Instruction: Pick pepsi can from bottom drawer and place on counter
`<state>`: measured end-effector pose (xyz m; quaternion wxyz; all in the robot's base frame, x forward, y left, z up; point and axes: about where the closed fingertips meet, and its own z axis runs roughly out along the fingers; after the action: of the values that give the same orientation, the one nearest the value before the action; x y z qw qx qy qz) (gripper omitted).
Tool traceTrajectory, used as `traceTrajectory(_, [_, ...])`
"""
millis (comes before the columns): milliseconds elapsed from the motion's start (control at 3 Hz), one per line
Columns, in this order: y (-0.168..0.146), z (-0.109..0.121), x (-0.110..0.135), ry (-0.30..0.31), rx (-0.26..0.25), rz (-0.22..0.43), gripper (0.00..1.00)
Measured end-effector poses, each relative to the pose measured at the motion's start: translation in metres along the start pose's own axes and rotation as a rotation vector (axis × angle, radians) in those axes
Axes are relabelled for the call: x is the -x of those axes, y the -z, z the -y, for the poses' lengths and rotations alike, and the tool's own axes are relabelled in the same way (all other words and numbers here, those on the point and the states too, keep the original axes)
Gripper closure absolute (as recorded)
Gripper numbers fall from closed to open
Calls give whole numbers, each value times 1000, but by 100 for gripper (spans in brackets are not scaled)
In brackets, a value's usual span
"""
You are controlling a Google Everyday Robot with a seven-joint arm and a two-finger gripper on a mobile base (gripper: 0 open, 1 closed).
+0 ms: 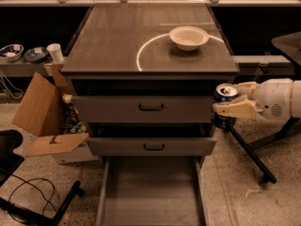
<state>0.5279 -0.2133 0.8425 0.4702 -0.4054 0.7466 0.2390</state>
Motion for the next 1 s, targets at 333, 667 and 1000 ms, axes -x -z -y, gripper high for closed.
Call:
traceTrajectory(333, [0, 0, 0, 0, 0, 0, 100])
traceTrajectory(667, [-5, 7, 22, 27, 2, 14, 100])
traceTrajectory(1000, [-17, 18, 87, 109, -10, 57, 100])
